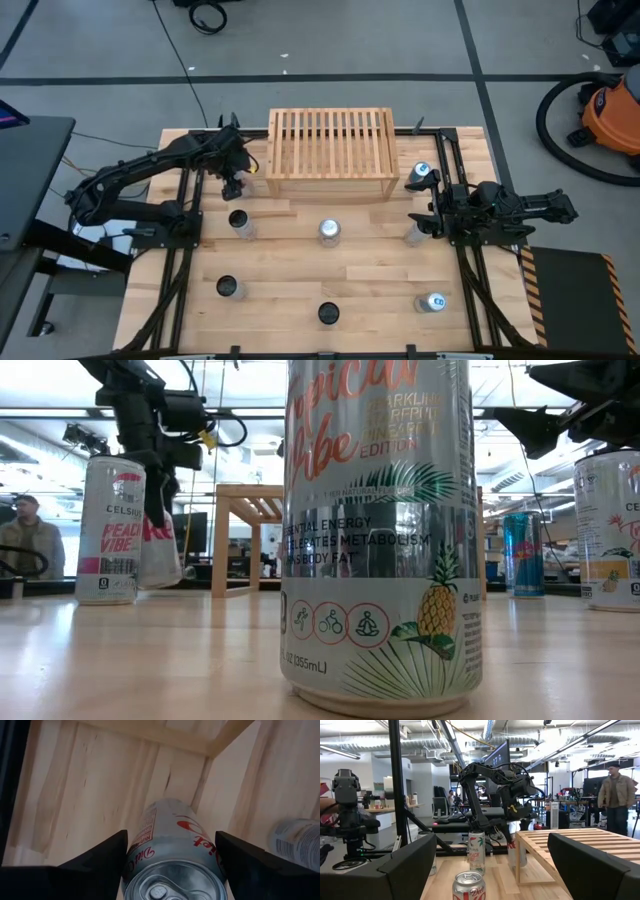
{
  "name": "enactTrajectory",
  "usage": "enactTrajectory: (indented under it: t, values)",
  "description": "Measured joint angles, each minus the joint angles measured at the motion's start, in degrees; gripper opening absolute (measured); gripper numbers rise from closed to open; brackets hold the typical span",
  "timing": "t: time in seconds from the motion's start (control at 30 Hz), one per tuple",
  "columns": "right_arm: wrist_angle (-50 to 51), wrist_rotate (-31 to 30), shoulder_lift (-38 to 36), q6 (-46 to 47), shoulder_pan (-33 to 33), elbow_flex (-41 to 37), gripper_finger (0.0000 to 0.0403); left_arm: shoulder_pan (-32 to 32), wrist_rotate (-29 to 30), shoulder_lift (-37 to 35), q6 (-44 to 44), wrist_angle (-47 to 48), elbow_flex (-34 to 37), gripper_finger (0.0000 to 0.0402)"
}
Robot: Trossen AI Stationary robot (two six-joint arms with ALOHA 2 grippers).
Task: Place canned beverage on shelf
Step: Put the top red-silver soda can on the shelf
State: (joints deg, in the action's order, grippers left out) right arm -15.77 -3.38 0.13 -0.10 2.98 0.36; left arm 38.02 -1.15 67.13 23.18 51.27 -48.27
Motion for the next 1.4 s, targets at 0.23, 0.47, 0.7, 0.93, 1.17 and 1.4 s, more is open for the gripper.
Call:
enactTrajectory:
  t: [0.23, 0.47, 0.7, 0.93, 1.17, 1.4]
  values:
    - [0.0, 0.0, 0.0, 0.0, 0.0, 0.0, 0.0393, 0.0, 0.0, 0.0, 0.0, 1.3, 0.0, 0.0284]
    - [0.0, 0.0, 0.0, 0.0, 0.0, 0.0, 0.0393, 0.0, 0.0, 0.0, 0.0, 1.0, 0.0, 0.0284]
    - [0.0, 0.0, 0.0, 0.0, 0.0, 0.0, 0.0393, 0.0, 0.0, 0.0, -1.5, 0.8, 0.0, 0.0284]
    - [0.0, 0.0, 0.0, 0.0, 0.0, 0.0, 0.0393, 0.0, 0.3, 0.0, -1.1, 1.0, -0.1, 0.0284]
    - [0.0, 0.0, 0.0, 0.0, 0.0, 0.0, 0.0393, 0.0, 1.5, 0.0, -1.4, 1.0, -0.1, 0.0289]
    - [0.0, 0.0, 0.0, 0.0, 0.0, 0.0, 0.0393, -0.5, 1.5, 0.0, -1.5, 1.0, -0.1, 0.0291]
